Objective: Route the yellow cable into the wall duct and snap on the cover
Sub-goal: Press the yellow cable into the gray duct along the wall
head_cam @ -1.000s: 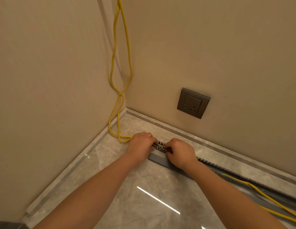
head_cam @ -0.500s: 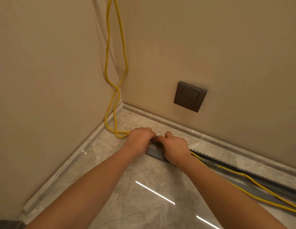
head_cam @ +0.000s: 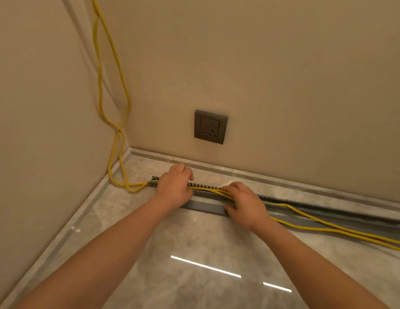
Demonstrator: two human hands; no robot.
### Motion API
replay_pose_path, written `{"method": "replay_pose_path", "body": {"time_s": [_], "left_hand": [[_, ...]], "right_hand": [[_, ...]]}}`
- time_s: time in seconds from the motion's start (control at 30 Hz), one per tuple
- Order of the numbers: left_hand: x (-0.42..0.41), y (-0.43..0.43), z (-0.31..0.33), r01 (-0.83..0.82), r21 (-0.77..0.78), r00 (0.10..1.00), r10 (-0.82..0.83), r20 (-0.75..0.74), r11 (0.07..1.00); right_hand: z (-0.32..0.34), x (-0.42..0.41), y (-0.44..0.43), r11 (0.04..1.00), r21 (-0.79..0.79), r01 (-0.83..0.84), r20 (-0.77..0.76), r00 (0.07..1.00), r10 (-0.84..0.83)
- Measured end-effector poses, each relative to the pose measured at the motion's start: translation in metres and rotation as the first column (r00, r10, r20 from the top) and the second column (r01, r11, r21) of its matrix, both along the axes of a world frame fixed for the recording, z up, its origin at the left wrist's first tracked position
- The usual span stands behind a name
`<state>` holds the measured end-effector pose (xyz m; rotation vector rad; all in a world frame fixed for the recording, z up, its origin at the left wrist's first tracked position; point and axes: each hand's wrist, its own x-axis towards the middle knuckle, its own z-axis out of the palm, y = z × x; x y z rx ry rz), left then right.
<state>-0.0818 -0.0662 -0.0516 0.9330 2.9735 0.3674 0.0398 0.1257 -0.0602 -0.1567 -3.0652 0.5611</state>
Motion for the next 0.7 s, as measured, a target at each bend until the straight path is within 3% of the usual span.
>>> {"method": "replay_pose_path", "body": {"time_s": [0.23, 0.47, 0.57, 0.7], "left_hand": [[0.045, 0.066, 0.002, 0.229, 0.083, 0.972, -0.232, 0.032, 0.970], [0.086, 0.113, 0.008, 0.355, -0.066, 0.931, -0.359, -0.066, 0.932], [0.104, 0.129, 0.007, 0.343, -0.143, 0.927, -0.359, -0.104, 0.928], [0.125, 0.140, 0.004, 0.255, -0.194, 0.957, -0.276, -0.093, 0.947]], "right_hand": [[0.004, 0.062, 0.036, 0.972, -0.011, 0.236, -0.038, 0.971, -0.237], [0.005, 0.104, 0.076, 0.882, 0.109, 0.458, -0.027, 0.888, -0.458], [0.004, 0.119, 0.100, 0.869, 0.159, 0.469, 0.030, 0.877, -0.479], [0.001, 0.131, 0.123, 0.913, 0.200, 0.357, 0.124, 0.915, -0.385]]}}
